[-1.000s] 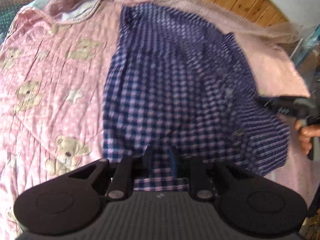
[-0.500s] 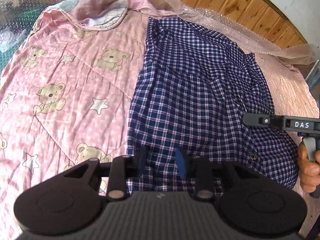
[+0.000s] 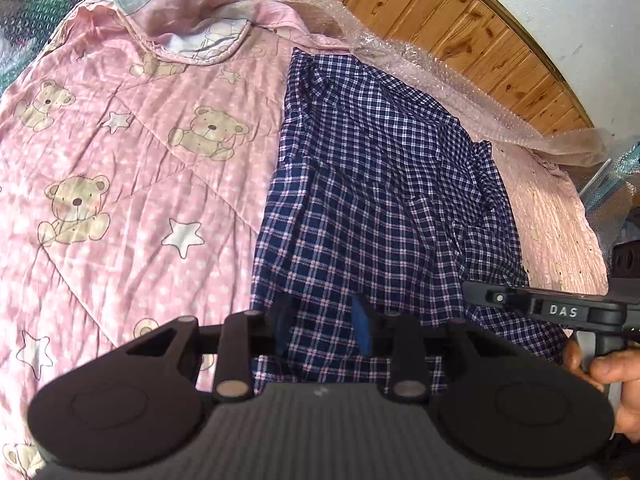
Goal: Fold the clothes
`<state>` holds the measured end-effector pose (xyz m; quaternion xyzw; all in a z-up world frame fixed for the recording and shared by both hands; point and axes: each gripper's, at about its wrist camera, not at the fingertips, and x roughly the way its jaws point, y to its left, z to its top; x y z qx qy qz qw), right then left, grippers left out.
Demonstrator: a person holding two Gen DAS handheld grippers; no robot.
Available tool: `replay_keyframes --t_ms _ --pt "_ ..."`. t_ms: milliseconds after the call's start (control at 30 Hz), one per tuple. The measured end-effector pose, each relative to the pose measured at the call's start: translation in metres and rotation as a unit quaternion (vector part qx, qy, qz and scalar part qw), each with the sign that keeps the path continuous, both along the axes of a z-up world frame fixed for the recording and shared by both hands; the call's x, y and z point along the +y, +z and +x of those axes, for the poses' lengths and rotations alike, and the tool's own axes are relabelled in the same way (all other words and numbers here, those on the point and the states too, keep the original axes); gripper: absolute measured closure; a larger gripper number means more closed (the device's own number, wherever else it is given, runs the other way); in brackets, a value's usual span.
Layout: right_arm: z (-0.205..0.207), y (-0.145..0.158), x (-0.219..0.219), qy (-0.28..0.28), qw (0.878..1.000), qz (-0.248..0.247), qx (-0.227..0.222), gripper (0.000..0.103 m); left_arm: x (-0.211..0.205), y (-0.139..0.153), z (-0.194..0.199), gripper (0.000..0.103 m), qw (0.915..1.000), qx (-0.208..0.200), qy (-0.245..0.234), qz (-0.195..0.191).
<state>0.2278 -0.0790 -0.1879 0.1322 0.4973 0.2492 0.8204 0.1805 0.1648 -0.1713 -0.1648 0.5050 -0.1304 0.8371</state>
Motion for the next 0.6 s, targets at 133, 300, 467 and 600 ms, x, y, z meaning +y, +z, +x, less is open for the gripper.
replay_keyframes --t_ms 133,300,467,600 --pt "0.001 0.004 0.006 -0.01 1.0 -0.012 -0.011 0.091 0.004 0.001 0.002 0.071 0.9999 -0.003 -0.013 0.0" --pt "0.004 0.001 0.009 -0.032 0.999 -0.017 -0.013 0.087 0.006 0.002 0.006 0.071 0.9998 -0.006 -0.017 -0.006" --pt "-0.01 0.03 0.007 -0.066 0.996 -0.022 -0.059 0.103 0.006 0.007 0.018 0.07 0.9997 -0.019 -0.012 -0.009" --pt "-0.011 0.028 0.013 -0.07 0.994 -0.068 -0.055 0.103 -0.002 -0.002 0.034 0.074 0.9992 -0.012 -0.012 0.036"
